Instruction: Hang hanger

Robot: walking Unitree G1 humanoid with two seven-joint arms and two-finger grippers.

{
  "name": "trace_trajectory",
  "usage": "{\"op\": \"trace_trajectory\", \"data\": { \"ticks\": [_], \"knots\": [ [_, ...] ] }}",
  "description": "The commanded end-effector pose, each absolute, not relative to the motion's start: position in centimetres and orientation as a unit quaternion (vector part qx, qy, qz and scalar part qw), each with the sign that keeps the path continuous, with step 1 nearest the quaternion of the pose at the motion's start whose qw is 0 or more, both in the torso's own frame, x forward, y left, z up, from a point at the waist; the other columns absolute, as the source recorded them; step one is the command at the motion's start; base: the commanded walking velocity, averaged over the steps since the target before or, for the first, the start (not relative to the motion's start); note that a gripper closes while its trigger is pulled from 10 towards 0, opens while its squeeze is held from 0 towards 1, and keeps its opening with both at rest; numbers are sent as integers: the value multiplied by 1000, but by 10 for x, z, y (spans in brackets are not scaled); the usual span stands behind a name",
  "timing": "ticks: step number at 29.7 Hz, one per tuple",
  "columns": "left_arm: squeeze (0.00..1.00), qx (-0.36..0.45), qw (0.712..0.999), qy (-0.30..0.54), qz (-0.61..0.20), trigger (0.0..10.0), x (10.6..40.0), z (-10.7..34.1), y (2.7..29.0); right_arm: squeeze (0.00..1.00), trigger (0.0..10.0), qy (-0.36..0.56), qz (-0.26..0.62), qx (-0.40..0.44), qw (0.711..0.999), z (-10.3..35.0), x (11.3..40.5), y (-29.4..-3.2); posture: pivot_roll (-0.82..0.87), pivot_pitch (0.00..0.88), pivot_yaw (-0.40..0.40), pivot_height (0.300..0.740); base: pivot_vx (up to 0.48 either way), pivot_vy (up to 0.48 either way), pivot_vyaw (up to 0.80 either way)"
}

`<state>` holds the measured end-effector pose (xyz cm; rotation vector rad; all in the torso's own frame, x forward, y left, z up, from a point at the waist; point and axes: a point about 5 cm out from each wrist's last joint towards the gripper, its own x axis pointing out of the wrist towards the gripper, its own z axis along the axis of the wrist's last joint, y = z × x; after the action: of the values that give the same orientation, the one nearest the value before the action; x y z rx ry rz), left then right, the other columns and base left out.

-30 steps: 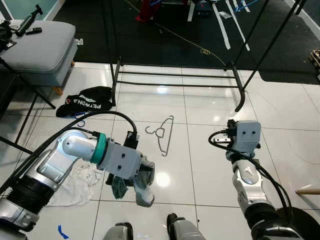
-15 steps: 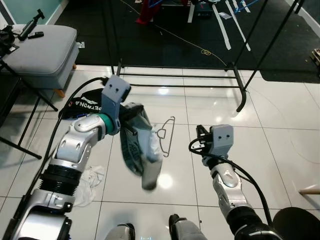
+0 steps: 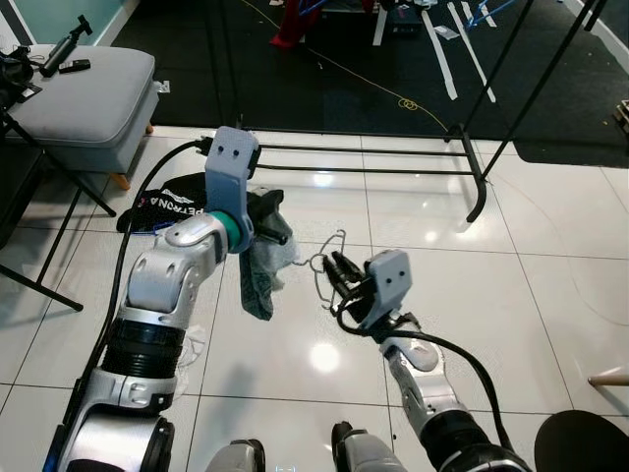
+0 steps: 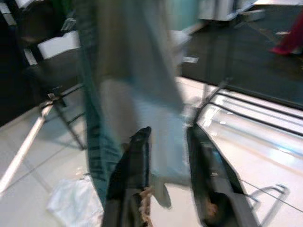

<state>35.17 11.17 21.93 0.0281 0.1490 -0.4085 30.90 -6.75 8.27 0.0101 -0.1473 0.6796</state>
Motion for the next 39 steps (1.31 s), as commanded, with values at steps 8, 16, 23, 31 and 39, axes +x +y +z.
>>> {"op": "trace_trajectory", "data": {
  "ticks": [8, 16, 23, 31, 39],
  "knots": [
    [0, 5, 978, 52, -201, 0, 349, 235, 100, 1000, 10000, -36, 352, 10, 935, 78, 313, -59, 33, 84, 26, 740, 0, 0, 0],
    [0, -9, 976, 28, -217, 0, 341, 261, 88, 0, 10000, -30, 298, 16, 954, 93, 337, -65, 50, 101, 27, 740, 0, 0, 0],
    [0, -24, 973, 25, -226, 0, 336, 273, 80, 0, 10000, -32, 312, 38, 949, 106, 346, -60, 51, 108, 26, 740, 0, 0, 0],
    [0, -29, 973, 26, -227, 0, 334, 275, 78, 0, 10000, -37, 384, 65, 920, 110, 342, -40, 56, 110, 24, 740, 0, 0, 0],
    [0, -31, 973, 31, -226, 0, 332, 276, 78, 0, 10000, -36, 424, 70, 902, 110, 338, -32, 57, 112, 26, 740, 0, 0, 0]
  ]
}}
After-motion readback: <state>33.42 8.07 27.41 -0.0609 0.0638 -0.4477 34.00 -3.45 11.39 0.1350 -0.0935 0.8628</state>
